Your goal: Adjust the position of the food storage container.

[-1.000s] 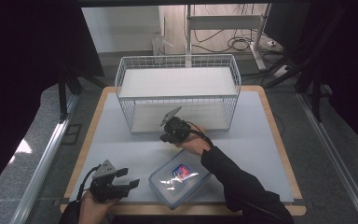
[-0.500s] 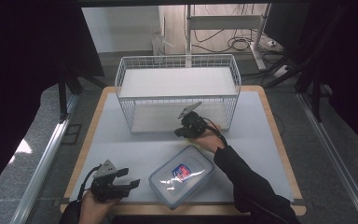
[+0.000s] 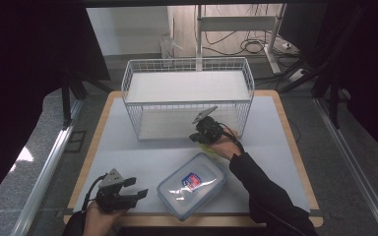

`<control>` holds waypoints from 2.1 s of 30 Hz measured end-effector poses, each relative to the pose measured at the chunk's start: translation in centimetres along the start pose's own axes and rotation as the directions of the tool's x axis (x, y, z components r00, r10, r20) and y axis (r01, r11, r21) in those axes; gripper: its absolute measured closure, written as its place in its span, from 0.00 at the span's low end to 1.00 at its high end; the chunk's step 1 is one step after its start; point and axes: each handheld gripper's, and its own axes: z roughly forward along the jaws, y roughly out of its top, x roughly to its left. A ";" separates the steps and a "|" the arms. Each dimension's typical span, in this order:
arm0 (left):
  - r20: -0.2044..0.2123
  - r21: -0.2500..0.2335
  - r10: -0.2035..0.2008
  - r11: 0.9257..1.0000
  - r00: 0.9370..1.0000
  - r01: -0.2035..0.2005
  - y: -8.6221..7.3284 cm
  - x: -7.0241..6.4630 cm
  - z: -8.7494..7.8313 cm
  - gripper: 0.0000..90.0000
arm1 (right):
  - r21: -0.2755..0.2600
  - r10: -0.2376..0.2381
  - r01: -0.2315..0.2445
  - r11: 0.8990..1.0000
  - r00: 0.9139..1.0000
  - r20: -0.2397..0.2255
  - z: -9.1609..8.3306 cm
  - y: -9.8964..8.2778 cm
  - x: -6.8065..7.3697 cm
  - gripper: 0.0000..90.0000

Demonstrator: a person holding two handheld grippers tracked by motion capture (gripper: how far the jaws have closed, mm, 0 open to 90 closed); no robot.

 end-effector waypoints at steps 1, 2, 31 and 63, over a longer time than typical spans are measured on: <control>0.003 -0.002 -0.003 1.000 1.000 0.003 0.0 0.0 0.0 0.38 | 0.000 0.006 -0.006 1.000 1.000 0.007 -0.3 -0.3 -0.1 1.00; 0.004 -0.002 -0.004 1.000 1.000 0.004 0.0 0.0 0.0 0.38 | -0.001 0.017 -0.016 1.000 1.000 0.012 -0.6 -0.6 -0.3 1.00; 0.099 0.029 -0.004 1.000 0.995 0.001 0.3 -1.2 0.9 0.59 | -0.121 0.251 -0.231 0.965 0.951 0.183 -11.0 -12.4 -3.8 1.00; 0.045 0.161 -0.038 0.987 0.998 0.031 4.4 -0.3 6.9 0.80 | -0.083 0.285 -0.281 0.956 0.957 0.048 -9.3 -15.2 6.6 1.00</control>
